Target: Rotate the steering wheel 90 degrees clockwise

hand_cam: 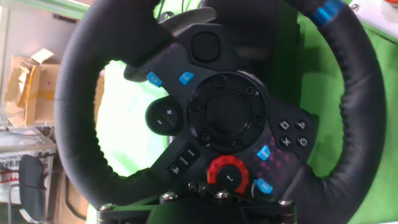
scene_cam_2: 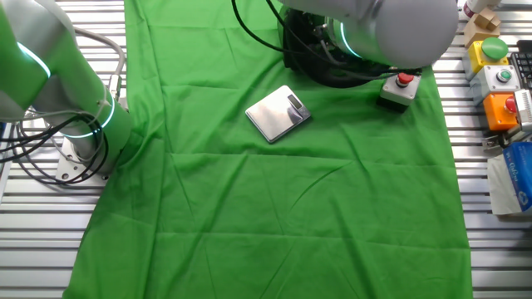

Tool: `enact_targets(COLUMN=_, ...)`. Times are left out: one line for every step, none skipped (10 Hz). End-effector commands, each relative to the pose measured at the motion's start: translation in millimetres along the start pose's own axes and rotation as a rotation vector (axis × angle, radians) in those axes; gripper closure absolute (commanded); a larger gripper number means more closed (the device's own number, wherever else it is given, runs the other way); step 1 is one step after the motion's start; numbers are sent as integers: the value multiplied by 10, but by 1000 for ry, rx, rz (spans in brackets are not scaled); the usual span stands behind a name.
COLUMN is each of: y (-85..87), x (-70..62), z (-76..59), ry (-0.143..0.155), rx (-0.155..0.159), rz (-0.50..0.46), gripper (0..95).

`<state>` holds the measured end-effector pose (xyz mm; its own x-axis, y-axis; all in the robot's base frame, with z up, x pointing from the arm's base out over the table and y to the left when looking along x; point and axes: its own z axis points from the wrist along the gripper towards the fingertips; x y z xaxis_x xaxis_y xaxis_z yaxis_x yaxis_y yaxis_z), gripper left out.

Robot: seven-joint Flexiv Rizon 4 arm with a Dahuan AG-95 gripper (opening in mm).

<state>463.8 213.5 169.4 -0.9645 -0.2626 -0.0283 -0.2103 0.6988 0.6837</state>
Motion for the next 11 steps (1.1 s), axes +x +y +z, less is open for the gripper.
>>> enact_targets(y=26, x=-18, z=3, ry=-3, rx=-5, rz=3, gripper=950)
enact_targets(y=32, x=-20, z=3, ry=-3, rx=-7, rz=5, gripper=950)
enact_targets(y=74, x=-47, z=7, ry=-3, rx=-4, rz=6, gripper=950)
enact_targets(y=79, x=-56, z=7, ry=-1, rx=1, rz=3, gripper=950)
enact_targets(y=79, x=-58, z=6, ry=-1, rx=-6, rz=4, gripper=950)
enact_targets(y=80, x=-61, z=1, ry=0, rx=-11, rz=3, gripper=950)
enact_targets(y=81, x=-72, z=-15, ry=3, rx=-16, rz=3, gripper=950)
enact_targets(y=81, x=-73, z=-19, ry=3, rx=-18, rz=2, gripper=950)
enact_targets(y=76, x=-68, z=-23, ry=4, rx=-19, rz=-4, gripper=950)
enact_targets(y=71, x=-57, z=-31, ry=5, rx=-28, rz=-6, gripper=950)
enact_targets(y=69, x=-44, z=-48, ry=4, rx=-47, rz=-4, gripper=950)
